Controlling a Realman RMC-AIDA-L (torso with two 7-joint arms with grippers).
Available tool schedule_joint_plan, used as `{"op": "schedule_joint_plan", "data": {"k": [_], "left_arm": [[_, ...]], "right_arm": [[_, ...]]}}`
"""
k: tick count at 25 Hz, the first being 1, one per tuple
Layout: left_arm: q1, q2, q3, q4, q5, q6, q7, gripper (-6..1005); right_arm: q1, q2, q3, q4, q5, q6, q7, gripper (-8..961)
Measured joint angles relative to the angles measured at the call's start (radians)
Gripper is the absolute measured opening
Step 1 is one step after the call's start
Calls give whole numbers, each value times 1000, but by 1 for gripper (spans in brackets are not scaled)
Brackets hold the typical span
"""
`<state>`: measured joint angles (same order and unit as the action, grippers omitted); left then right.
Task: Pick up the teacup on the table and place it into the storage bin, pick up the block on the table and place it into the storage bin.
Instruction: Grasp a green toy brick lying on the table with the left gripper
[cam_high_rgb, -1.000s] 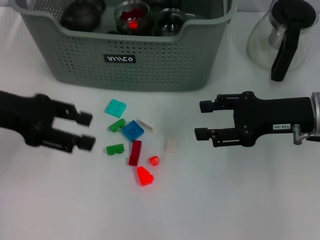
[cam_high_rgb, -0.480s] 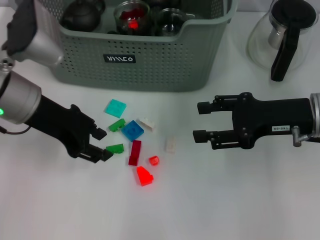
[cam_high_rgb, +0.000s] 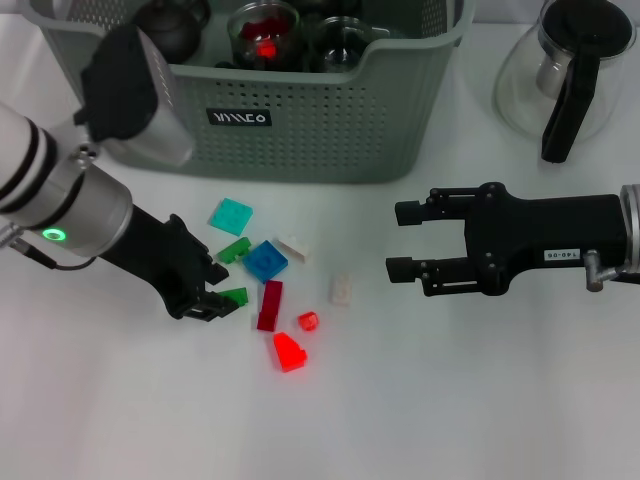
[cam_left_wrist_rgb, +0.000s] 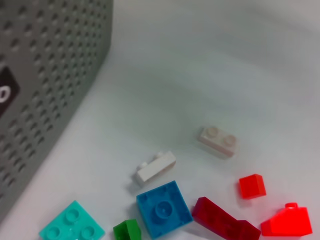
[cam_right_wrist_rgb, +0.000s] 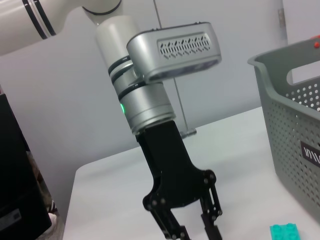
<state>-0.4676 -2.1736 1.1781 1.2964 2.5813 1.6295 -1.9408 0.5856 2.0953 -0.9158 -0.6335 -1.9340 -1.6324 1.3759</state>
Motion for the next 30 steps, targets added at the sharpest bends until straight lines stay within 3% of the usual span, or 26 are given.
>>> {"op": "schedule_joint_plan", "data": {"k": [11, 30], "left_arm": [[47, -1, 167, 31, 51, -117, -71, 325], [71, 0, 260, 68, 65, -142, -134, 315]], "right_arm": [[-2, -1, 0, 0, 8, 0, 0, 761], [-3, -1, 0, 0, 9, 0, 0, 761]]}}
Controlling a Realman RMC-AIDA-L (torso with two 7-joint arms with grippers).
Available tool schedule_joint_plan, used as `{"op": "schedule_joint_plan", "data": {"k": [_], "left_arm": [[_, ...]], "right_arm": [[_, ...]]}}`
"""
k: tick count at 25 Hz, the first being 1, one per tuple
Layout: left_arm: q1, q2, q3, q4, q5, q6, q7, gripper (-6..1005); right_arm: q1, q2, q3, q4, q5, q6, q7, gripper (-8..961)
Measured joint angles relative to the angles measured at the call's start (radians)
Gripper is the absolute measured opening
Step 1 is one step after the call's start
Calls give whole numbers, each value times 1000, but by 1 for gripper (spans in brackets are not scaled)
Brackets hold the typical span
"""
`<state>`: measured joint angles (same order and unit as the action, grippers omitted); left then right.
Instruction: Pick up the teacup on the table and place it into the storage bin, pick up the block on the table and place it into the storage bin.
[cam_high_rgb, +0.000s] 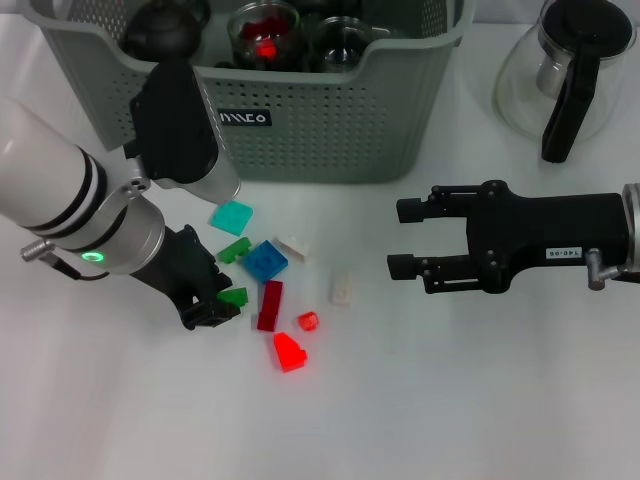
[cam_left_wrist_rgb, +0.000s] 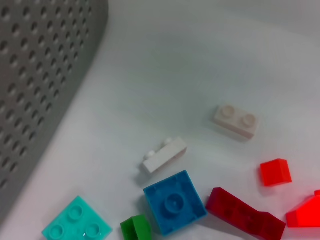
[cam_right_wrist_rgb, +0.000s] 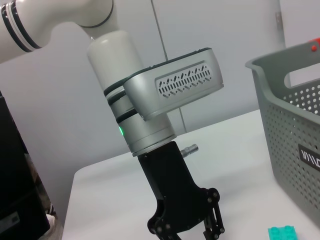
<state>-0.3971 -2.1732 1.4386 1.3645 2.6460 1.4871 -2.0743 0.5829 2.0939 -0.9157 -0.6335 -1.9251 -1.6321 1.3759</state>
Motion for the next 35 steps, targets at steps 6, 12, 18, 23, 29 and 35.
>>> {"op": "schedule_joint_plan", "data": {"k": [6, 12, 18, 23, 29, 35], "left_arm": [[-3, 0, 14, -8, 14, -12, -12, 313], [-1, -1, 26, -13, 24, -29, -26, 311], [-2, 0, 24, -16, 28, -33, -49, 308], [-6, 1, 28, -17, 47, -44, -67, 222], [-5, 2, -7, 0, 35, -16, -63, 152], [-61, 11, -334, 17, -126, 199, 79, 152]], "right_arm": [[-3, 0, 0, 0, 0, 0, 0, 760], [-4, 0, 0, 0, 0, 0, 0, 760], [-5, 0, 0, 0, 0, 0, 0, 760], [-5, 0, 0, 0, 0, 0, 0, 761], [-4, -1, 0, 0, 0, 0, 0, 761], [-4, -2, 0, 0, 0, -1, 1, 761]]}}
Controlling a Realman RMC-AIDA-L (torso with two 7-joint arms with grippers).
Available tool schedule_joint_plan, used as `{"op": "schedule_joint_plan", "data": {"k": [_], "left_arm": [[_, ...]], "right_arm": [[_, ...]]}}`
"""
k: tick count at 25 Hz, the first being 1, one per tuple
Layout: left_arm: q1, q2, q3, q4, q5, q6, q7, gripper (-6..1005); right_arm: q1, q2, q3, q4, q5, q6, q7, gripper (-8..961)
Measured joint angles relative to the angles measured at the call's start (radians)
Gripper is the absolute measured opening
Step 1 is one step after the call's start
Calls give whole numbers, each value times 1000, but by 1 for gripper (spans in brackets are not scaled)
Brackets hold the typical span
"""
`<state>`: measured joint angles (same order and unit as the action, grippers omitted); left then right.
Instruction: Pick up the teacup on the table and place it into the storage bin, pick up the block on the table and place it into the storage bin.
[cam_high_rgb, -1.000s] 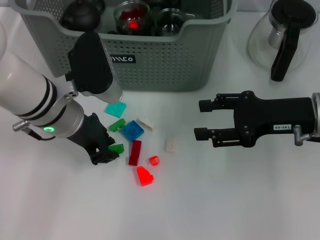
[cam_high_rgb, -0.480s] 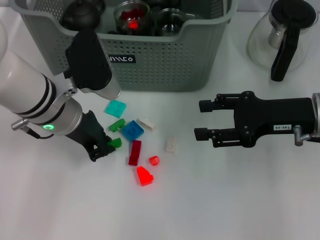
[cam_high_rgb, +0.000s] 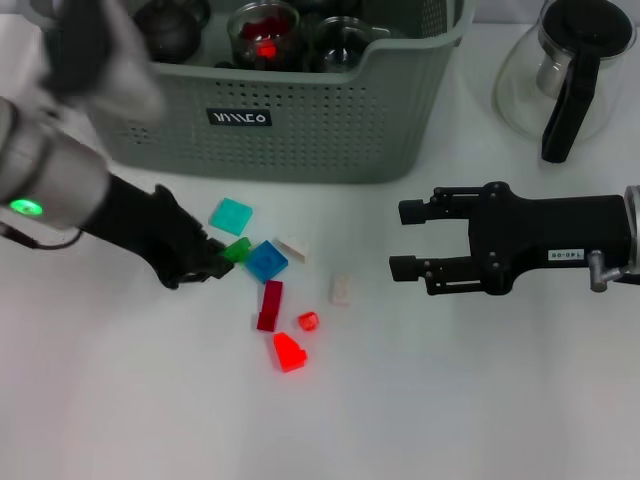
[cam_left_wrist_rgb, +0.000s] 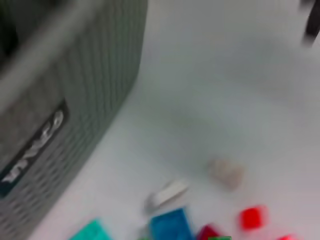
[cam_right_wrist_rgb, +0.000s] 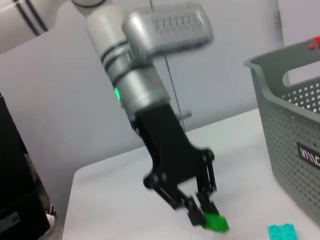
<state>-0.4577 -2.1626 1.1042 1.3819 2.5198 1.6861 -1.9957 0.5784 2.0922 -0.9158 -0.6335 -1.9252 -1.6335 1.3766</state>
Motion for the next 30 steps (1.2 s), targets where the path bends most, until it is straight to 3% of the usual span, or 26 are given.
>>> {"op": "schedule_joint_plan", "data": {"k": [2, 3, 6, 7, 8, 9, 12, 14, 19, 21, 25, 27, 28, 30], "left_arm": [[-45, 16, -155, -54, -62, 95, 62, 152], [-78, 39, -274, -122, -101, 173, 108, 152], [-134, 122, -476, -333, -211, 302, 201, 151], [-142, 153, -511, -407, -253, 325, 225, 151], [-146, 207, -541, -524, -340, 348, 266, 151], [-145, 237, -550, -594, -395, 355, 287, 151], [-140, 292, -557, -743, -551, 364, 330, 151], [-136, 295, -573, -775, -640, 363, 325, 151], [-160, 235, -667, -652, -803, 273, 149, 152], [-188, 224, -657, -574, -806, 202, 55, 152], [-251, 231, -536, -423, -725, 19, -157, 149], [-289, 243, -445, -354, -635, -82, -268, 147], [-333, 261, -374, -334, -541, -149, -332, 146], [-362, 270, -340, -335, -487, -174, -357, 143]], "right_arm": [[0, 0, 0, 0, 0, -3, 0, 761], [0, 0, 0, 0, 0, -4, 0, 760], [0, 0, 0, 0, 0, -7, 0, 760], [0, 0, 0, 0, 0, -8, 0, 760], [0, 0, 0, 0, 0, -8, 0, 760], [0, 0, 0, 0, 0, -9, 0, 760], [-2, 0, 0, 0, 0, -10, 0, 760], [-2, -1, 0, 0, 0, -10, 0, 760], [0, -1, 0, 0, 0, -11, 0, 760], [0, -2, 0, 0, 0, -11, -1, 760], [0, -1, 3, 0, 1, -11, -1, 760], [0, -1, 5, 0, 1, -11, -1, 761], [0, -1, 5, 0, 1, -11, -1, 761], [0, -1, 7, 0, 1, -11, -1, 761]]}}
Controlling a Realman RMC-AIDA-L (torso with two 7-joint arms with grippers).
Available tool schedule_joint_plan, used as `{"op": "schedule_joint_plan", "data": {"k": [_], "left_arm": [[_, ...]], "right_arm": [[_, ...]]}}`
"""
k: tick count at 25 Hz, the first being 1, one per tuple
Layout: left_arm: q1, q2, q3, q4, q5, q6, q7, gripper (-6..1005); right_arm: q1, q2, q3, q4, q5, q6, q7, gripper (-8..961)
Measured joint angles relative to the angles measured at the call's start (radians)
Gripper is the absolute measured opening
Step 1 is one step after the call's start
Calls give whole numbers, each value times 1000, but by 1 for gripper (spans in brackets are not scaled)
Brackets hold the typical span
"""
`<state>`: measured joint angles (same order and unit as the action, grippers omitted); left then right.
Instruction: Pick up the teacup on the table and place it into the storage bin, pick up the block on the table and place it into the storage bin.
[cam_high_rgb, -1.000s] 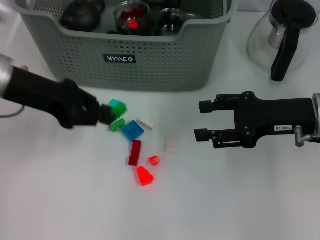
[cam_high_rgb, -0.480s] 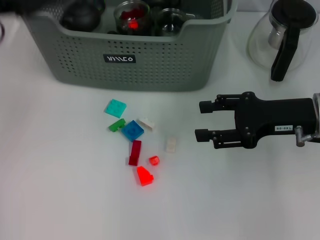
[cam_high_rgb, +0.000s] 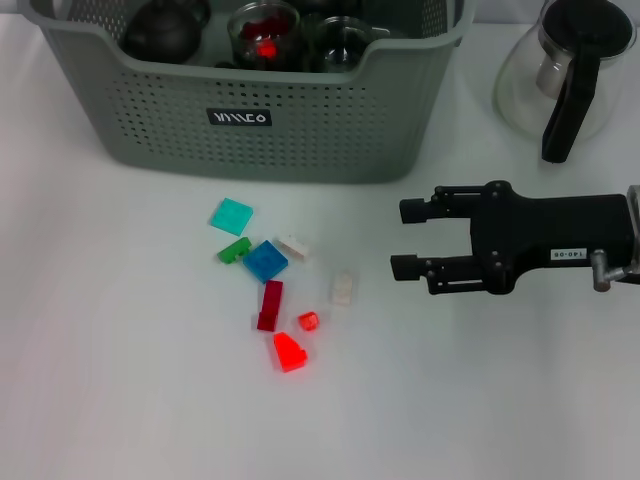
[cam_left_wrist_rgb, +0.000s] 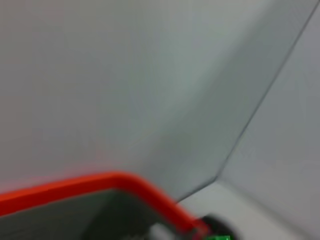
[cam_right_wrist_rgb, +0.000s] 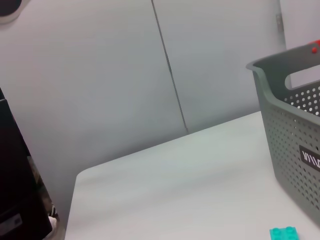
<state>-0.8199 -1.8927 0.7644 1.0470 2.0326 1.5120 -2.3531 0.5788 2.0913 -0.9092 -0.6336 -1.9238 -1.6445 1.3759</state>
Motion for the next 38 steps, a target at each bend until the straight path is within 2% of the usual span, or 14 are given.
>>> {"op": "schedule_joint_plan", "data": {"k": [3, 5, 7, 11, 15, 18, 20, 24, 26, 28, 31, 33, 35, 38], "left_arm": [[-82, 8, 69, -29, 179, -64, -56, 140], [-131, -7, 108, -56, 317, -121, -82, 138], [-163, -34, 138, -77, 434, -183, -95, 136], [-197, -115, 191, -122, 644, -311, -101, 131], [-217, -172, 221, -177, 790, -417, -111, 112], [-220, -189, 240, -189, 819, -457, -135, 63], [-198, -198, 234, -137, 807, -459, -150, 31], [-81, -225, 188, 96, 631, -411, -91, 241], [-28, -213, 171, 173, 467, -353, -56, 333], [20, -183, 132, 206, 284, -284, -37, 425], [84, -157, 28, 191, 3, -186, 40, 490], [136, -152, -82, 125, -231, -96, 131, 533], [172, -134, -167, 16, -413, 8, 202, 576], [195, -69, -225, -181, -556, 170, 260, 641]], "right_arm": [[3, 1, 2, 0, 0, 0, 0, 761], [4, 1, 2, 0, 0, 1, 0, 761], [5, 2, 2, 0, 0, 5, 0, 761], [2, 3, 1, 0, 0, 9, 0, 761], [0, 2, 1, 0, 0, 10, 0, 760], [1, 1, 1, 0, 0, 11, 0, 760], [1, 1, 2, 0, 0, 11, 0, 761], [1, 1, 3, 0, 0, 12, 0, 760], [2, 1, 3, 0, 0, 13, 0, 760], [3, 1, 4, 0, 0, 13, 0, 760], [6, 1, 4, 0, 0, 13, 0, 760], [8, 2, 4, 0, 0, 14, 0, 761], [9, 3, 4, 0, 0, 14, 0, 761], [9, 4, 4, 0, 1, 14, 0, 761]]}}
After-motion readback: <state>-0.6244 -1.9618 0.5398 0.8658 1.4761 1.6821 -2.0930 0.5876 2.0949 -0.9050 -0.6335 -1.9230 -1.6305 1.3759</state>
